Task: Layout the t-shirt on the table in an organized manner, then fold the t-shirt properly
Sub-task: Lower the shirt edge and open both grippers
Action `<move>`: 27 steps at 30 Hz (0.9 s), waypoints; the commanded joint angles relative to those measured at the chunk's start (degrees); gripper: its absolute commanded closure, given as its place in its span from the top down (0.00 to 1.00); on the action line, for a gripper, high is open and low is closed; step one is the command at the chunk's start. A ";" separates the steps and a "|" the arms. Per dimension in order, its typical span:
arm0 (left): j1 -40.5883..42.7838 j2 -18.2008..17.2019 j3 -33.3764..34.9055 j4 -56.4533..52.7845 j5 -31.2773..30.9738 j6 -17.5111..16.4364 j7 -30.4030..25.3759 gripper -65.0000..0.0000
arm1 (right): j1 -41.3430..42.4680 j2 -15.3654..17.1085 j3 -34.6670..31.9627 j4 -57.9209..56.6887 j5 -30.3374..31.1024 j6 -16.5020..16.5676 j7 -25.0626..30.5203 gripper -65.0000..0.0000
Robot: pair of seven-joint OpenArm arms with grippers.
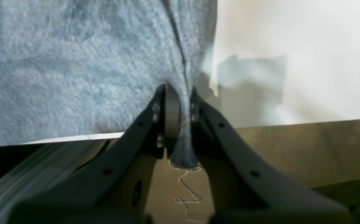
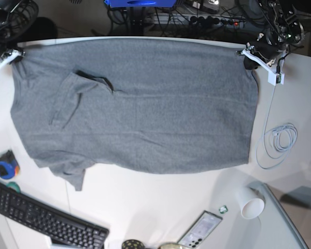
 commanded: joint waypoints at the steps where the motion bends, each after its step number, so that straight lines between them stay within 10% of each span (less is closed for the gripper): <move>1: -0.17 -0.70 -0.19 0.84 0.14 0.40 -0.27 0.00 | 0.18 0.52 0.28 1.17 -0.05 0.06 0.58 0.01; 19: -0.96 -1.05 -0.10 0.93 0.14 0.49 -0.18 0.00 | 0.09 -0.53 0.46 1.17 -0.05 0.06 -1.71 0.03; 27: -0.96 -1.14 -0.28 0.93 0.14 0.58 -0.09 0.00 | 0.26 -0.53 0.55 1.17 -0.05 0.06 -1.97 0.57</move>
